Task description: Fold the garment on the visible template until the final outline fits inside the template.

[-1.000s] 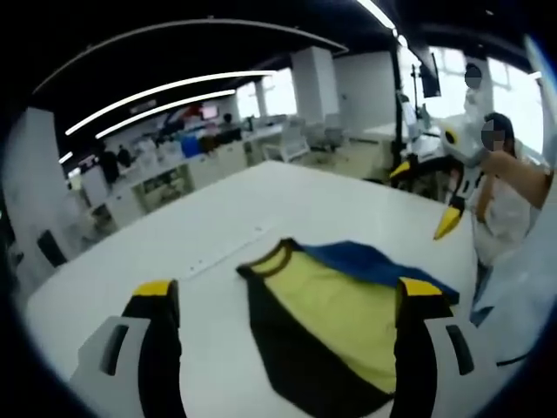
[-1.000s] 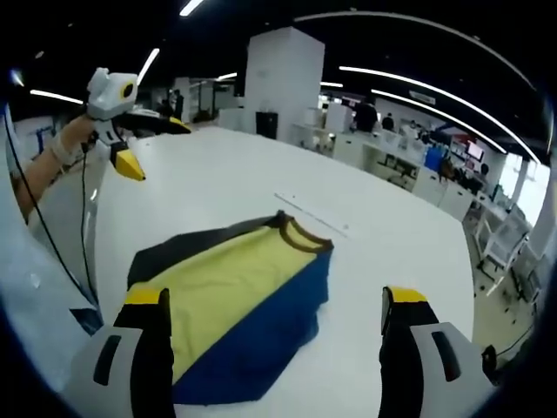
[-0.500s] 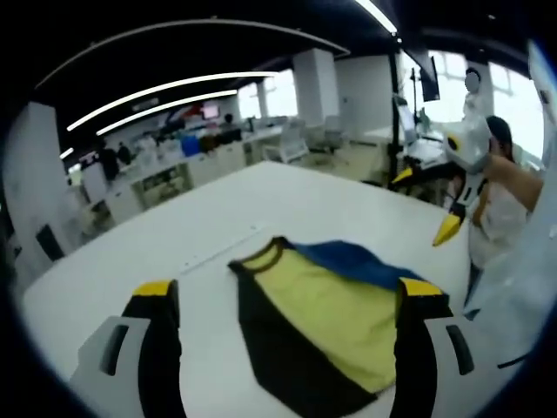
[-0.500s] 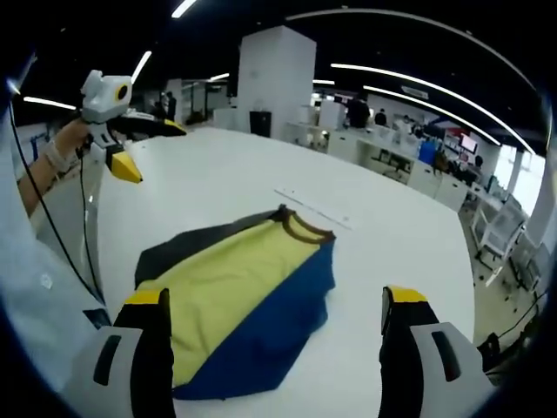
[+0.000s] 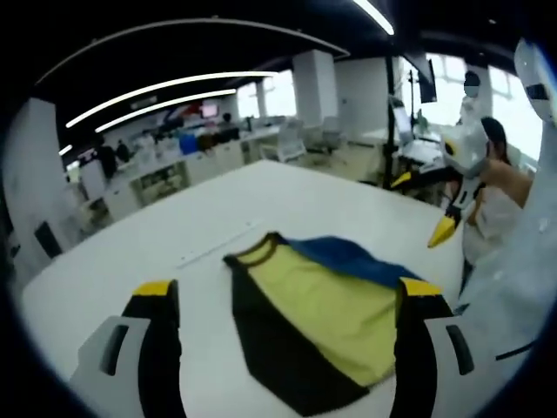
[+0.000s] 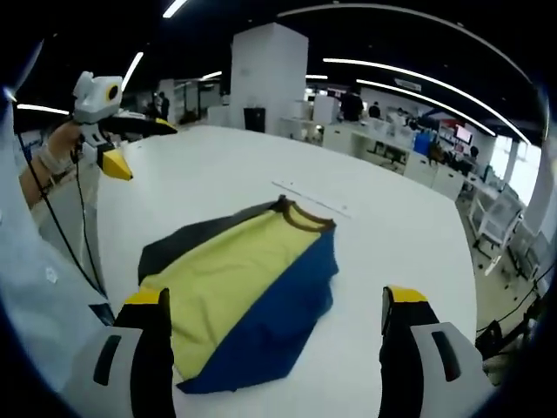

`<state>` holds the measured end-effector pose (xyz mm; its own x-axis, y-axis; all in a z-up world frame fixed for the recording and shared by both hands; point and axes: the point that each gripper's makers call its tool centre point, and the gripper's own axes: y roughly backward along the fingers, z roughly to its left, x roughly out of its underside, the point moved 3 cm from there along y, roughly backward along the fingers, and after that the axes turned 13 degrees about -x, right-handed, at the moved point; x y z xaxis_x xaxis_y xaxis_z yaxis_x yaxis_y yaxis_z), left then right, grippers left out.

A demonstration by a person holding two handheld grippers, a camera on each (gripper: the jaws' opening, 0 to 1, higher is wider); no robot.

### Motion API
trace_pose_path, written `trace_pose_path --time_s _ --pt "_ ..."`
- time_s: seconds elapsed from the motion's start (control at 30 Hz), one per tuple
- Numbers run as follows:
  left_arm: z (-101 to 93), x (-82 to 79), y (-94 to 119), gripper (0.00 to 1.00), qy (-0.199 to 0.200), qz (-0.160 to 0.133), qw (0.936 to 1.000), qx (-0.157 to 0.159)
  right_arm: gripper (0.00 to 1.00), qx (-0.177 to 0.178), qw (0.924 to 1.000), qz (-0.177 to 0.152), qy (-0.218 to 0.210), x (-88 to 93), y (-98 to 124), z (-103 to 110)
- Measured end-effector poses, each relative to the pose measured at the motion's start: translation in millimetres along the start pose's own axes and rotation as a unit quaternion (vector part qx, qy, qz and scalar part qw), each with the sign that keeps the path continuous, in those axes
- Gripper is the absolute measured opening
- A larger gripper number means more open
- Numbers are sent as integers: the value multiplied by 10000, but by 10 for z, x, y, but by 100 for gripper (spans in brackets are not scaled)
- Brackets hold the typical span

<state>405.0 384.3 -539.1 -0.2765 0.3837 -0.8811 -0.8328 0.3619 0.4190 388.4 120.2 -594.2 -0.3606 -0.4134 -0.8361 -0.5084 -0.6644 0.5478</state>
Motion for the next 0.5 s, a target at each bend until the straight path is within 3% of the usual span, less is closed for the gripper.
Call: trace_pose_path --time_s 0.5 --pt "-28 64 64 100 7 99 9999 -75 100 166 9987 463 -129 422 -49 193"
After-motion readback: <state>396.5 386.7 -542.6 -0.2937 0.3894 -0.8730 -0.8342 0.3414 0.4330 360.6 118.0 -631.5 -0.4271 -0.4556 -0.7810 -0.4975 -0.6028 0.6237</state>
